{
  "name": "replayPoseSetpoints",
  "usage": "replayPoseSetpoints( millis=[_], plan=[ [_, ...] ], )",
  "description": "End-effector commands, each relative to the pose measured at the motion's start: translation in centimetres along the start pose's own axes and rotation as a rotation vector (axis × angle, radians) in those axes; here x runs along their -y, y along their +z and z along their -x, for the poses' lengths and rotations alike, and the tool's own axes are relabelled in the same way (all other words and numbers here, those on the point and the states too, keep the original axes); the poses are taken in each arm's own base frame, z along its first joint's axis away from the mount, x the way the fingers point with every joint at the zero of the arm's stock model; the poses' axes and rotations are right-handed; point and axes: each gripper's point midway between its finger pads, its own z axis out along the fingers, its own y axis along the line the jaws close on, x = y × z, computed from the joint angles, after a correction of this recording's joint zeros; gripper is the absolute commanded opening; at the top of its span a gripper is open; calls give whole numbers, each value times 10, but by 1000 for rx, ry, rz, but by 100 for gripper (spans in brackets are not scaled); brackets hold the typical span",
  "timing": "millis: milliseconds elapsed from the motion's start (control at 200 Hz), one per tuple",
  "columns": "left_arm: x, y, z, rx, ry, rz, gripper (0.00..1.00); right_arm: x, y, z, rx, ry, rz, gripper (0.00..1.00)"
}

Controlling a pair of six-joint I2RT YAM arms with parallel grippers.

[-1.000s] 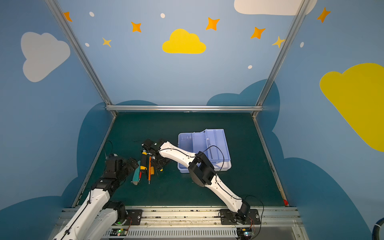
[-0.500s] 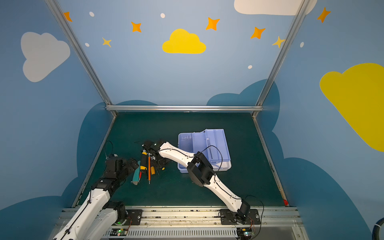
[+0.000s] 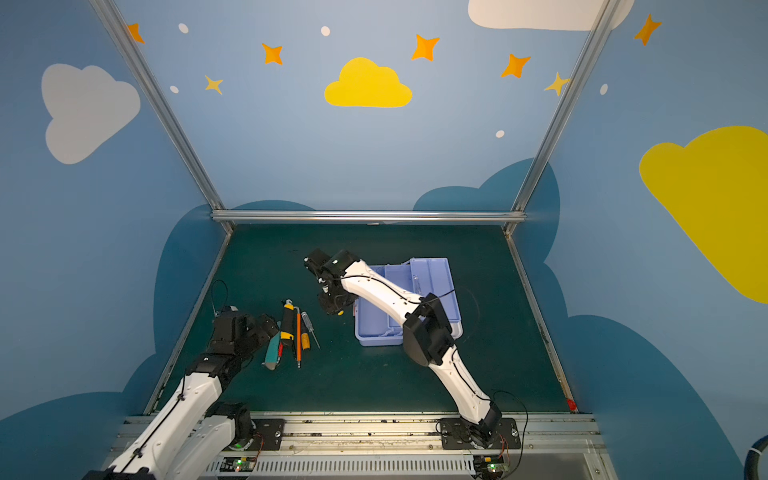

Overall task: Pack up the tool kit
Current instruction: 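Place the yellow-black screwdriver into the box tray and open the right gripper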

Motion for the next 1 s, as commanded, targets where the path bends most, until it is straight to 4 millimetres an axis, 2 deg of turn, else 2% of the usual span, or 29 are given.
replayPoseSetpoints(
  millis=[0,90,245,401,501,596,781,996],
  plan=[
    [4,3,0,-10,3,-22,100,43,-41,-3,57,79,-55,0],
    [5,5,-1,-15,4,-20,100,79,-61,-12,82,143,-112,0],
    [4,6,-1,-15,4,-17,100,130,-88,-39,111,262,-179,0],
    [2,8,-4,-23,6,-11,100,168,-96,-71,115,369,-232,0],
    [2,8,-4,-26,8,-9,100,182,-89,-90,87,417,-247,0],
    [1,9,-4,-26,8,-8,100,190,-82,-99,73,446,-243,0],
    [0,9,-4,-28,12,5,100,202,-70,-109,38,470,-249,0],
    [-1,9,-5,-30,8,5,100,216,-65,-122,9,483,-298,0]
  ],
)
